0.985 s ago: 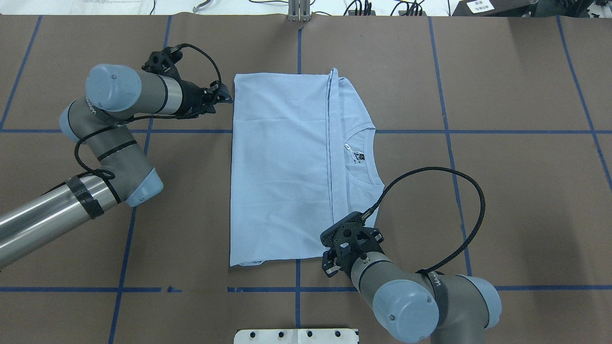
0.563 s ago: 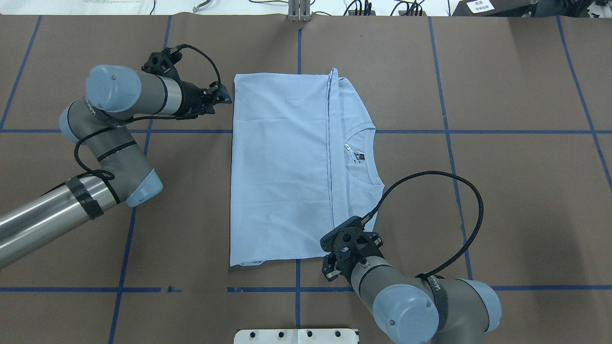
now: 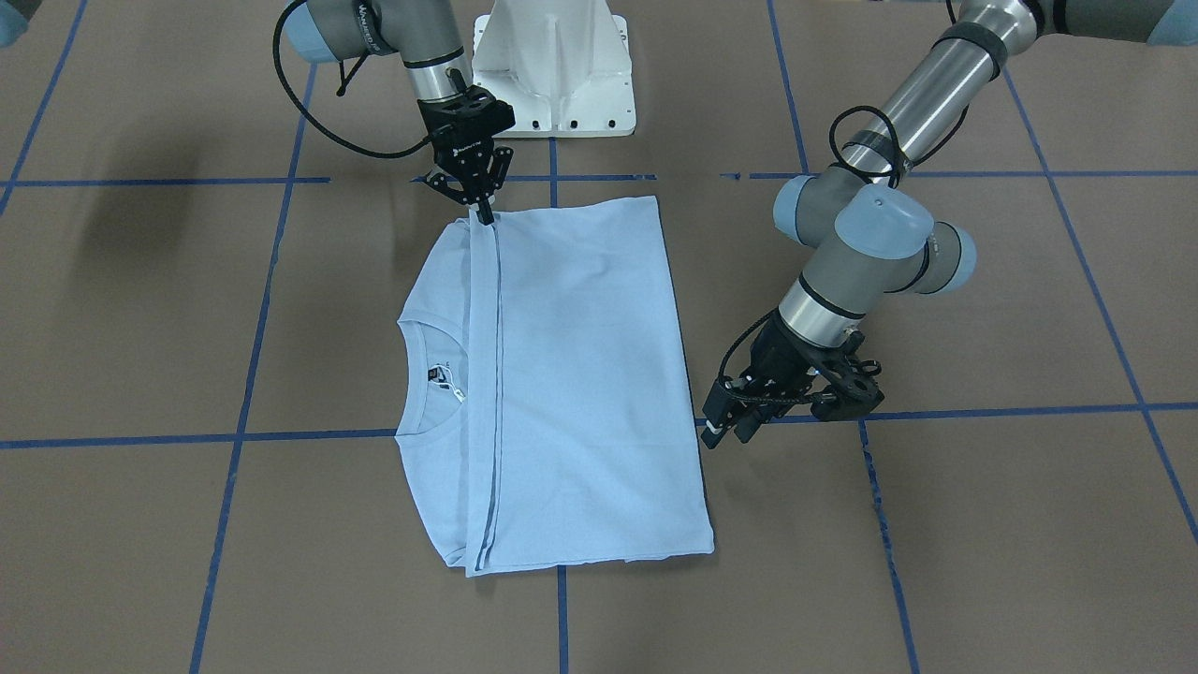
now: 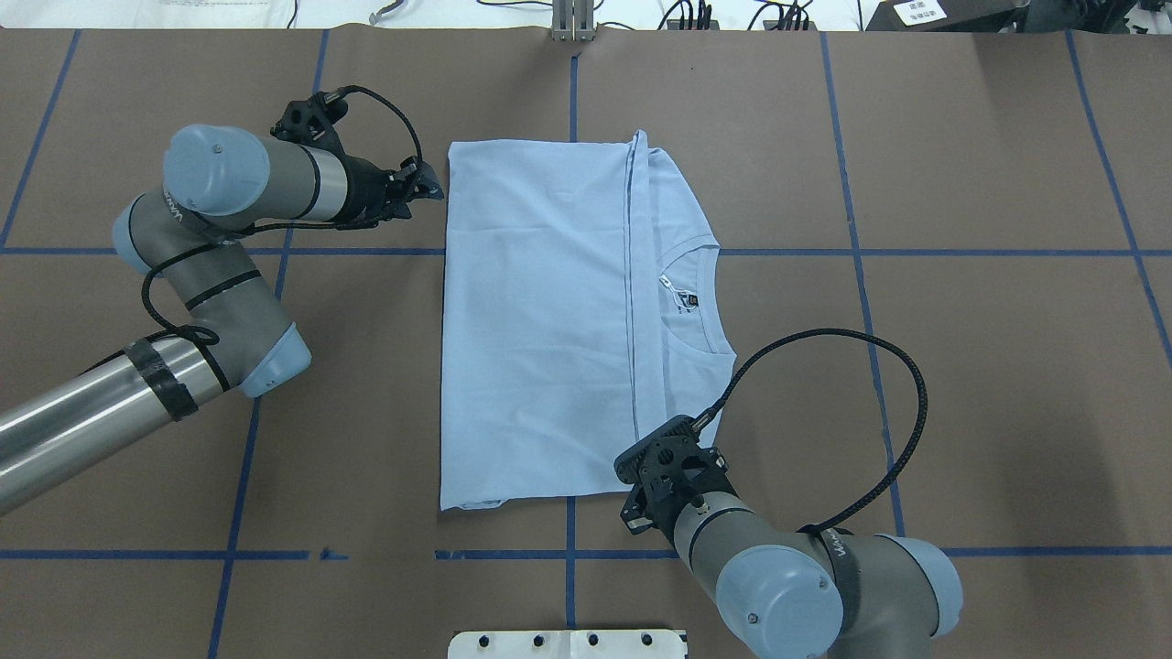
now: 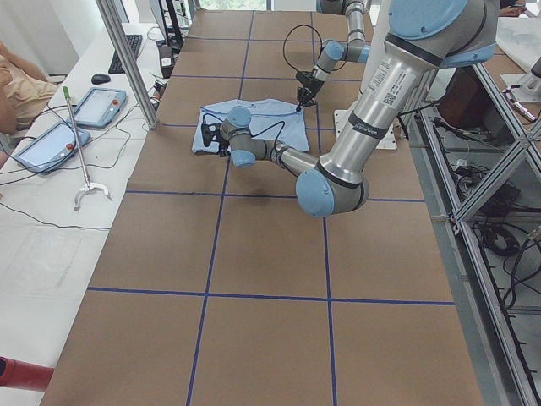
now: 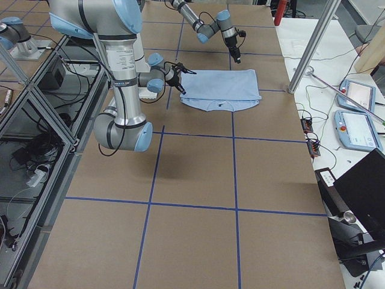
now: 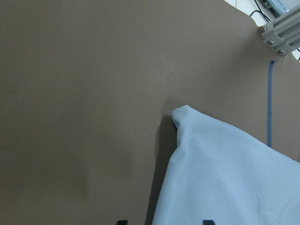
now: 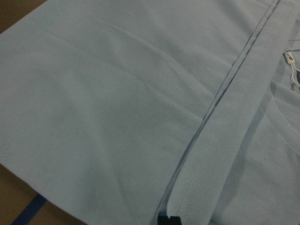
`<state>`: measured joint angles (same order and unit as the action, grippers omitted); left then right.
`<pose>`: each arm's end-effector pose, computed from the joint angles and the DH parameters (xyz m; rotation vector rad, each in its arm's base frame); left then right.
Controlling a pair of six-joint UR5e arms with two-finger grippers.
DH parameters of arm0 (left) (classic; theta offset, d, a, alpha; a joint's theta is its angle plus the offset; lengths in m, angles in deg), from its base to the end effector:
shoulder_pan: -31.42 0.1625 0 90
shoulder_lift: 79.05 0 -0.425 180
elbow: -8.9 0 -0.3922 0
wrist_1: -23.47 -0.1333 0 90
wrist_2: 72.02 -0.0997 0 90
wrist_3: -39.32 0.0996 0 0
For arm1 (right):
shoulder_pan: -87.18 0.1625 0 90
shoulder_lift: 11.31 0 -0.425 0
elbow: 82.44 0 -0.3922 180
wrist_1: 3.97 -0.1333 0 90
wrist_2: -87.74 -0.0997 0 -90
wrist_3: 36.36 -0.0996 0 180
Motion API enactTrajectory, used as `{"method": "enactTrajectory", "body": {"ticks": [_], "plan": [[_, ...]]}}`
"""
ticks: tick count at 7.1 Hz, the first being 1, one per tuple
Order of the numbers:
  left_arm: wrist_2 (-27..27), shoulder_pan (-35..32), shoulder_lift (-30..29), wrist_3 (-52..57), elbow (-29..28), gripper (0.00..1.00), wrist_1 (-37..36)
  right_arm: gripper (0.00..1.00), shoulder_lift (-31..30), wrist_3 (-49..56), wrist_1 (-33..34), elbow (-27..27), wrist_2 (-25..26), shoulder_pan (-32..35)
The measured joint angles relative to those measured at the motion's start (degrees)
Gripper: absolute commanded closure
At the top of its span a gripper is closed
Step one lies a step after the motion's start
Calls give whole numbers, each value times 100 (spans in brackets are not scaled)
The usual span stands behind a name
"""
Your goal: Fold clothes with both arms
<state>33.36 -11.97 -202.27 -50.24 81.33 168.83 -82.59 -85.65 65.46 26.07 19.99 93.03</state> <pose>0.4598 -0.5817 0.3492 0.2459 1.2421 -0.4821 -0.5594 -0.2292 0.2925 0.7223 -0.7776 -0.3549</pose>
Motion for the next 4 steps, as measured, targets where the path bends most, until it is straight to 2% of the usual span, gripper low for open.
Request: {"method": "enactTrajectory", "body": {"ticks": [2,4], "plan": [[-2,1,-5,0,12,38,1,98,-231,20,-10,238,-51,10],[-10,5,-17,-3,25,37,1,83,-510,-48,-32,366,-43,-20]]}}
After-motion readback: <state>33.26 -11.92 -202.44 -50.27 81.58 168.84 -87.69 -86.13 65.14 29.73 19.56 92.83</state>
